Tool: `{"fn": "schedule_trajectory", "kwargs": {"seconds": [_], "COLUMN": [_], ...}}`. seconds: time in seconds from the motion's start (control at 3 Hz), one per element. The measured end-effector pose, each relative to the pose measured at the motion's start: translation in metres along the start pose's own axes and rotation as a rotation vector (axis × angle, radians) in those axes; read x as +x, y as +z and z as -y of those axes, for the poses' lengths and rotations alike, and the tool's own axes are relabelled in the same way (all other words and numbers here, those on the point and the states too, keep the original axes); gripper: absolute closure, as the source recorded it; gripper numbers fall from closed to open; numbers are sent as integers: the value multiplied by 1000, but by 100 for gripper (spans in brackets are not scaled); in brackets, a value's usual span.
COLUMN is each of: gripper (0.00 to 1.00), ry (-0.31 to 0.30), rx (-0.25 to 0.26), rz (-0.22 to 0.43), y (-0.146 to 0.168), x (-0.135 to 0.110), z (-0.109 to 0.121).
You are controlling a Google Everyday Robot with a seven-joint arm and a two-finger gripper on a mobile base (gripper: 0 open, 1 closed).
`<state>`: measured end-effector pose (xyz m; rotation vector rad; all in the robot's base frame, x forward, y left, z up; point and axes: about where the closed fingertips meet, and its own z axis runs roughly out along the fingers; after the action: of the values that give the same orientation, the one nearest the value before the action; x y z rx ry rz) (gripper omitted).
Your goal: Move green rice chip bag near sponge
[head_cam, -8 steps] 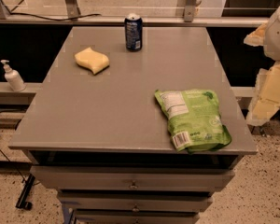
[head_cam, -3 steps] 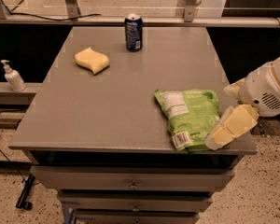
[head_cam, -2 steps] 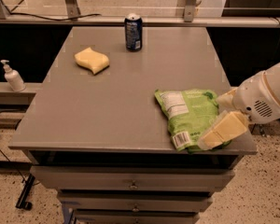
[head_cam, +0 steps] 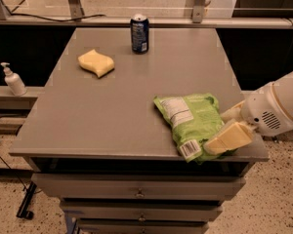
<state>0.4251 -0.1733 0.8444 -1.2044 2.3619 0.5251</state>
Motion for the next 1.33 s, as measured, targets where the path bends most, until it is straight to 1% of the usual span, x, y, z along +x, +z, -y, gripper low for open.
{"fn": "schedule_trajectory", "kwargs": {"seconds": [0.33,0.67,1.0,1.33], "gripper": [87,100,100,100], "ry": [6,-19,-99,-97], "rx": [9,22,73,62], "rz": [-3,26,104,99], "y": [-4,-22,-58,-58], "x": [-3,-26,-86,-83], "z": [1,7,11,10]}}
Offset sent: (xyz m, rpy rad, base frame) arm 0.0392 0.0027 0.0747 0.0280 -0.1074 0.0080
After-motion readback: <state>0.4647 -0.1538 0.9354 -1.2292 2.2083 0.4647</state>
